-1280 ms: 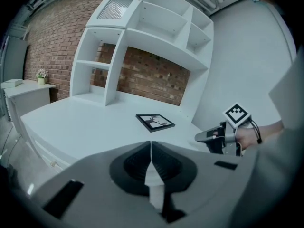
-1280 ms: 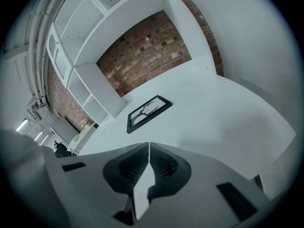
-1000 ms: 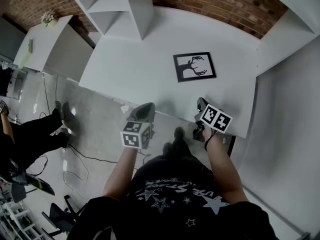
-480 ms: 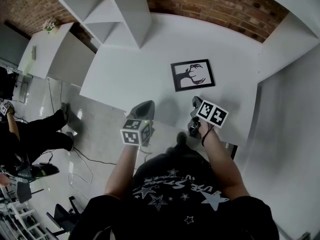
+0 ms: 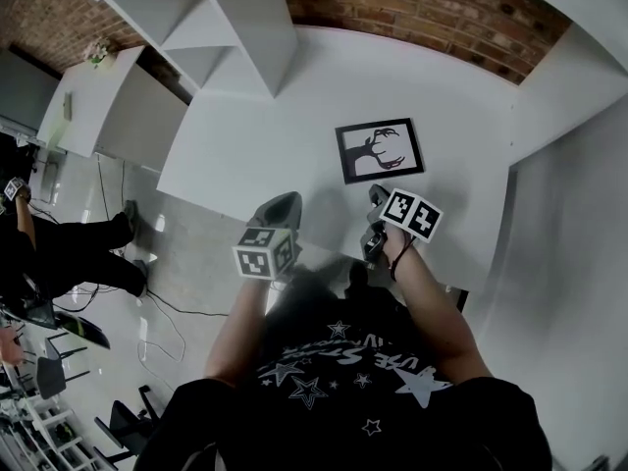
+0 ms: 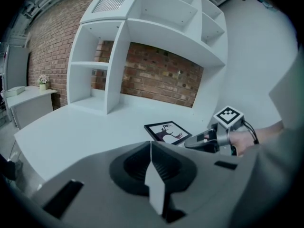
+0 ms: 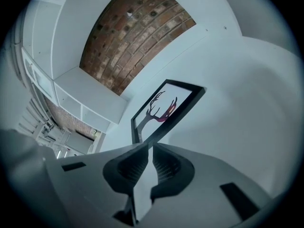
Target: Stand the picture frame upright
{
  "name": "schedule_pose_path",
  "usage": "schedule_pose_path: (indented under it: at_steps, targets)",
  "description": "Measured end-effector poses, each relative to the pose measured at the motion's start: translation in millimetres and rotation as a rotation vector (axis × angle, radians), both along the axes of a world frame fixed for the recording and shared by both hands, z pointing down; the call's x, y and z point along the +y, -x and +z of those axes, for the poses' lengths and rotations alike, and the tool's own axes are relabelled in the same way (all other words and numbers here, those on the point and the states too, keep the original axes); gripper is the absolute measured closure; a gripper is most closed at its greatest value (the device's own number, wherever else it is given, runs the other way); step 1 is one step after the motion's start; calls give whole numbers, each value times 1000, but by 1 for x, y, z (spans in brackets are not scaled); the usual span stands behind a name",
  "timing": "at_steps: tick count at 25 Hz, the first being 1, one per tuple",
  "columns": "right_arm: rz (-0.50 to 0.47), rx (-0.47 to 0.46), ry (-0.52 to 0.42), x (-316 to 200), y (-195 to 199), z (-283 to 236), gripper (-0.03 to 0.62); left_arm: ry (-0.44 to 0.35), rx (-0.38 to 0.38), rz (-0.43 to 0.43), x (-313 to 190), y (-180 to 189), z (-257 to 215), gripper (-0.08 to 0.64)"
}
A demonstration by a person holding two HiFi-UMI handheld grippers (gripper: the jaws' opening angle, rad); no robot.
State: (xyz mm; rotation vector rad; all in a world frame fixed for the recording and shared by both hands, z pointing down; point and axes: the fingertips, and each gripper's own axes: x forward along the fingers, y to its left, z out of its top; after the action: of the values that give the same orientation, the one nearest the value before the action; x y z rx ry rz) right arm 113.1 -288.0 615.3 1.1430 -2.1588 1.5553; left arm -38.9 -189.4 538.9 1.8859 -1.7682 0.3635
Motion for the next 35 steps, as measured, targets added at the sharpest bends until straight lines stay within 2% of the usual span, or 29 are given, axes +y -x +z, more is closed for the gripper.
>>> schedule_pose_path:
  at_steps: [3, 5, 8, 12, 18, 24, 32, 35]
  targets:
    - [45, -17, 25, -3, 5, 0, 560, 6, 9, 25, -6, 10, 4, 541]
    - [75, -39, 42, -6, 13, -1, 485, 13, 12, 48, -13, 20, 7, 541]
    - [142, -51, 73, -7, 19, 1, 437, 21, 14, 116, -22, 30, 10, 541]
    - [225, -4, 79, -13, 20, 2, 426, 22, 40, 181, -31, 44, 11, 541]
    - [325, 119, 96, -20, 16, 8, 387, 21, 77, 253, -38, 59, 17, 541]
    - [432, 254, 142, -21, 14, 17, 385, 28, 98, 329, -46, 75, 18, 541]
    - [448, 503, 104, -19, 13, 18, 394, 26, 105, 404, -54, 91, 18, 541]
    - [457, 538, 93, -19, 15, 18, 408, 27, 111, 419, -56, 95, 18, 541]
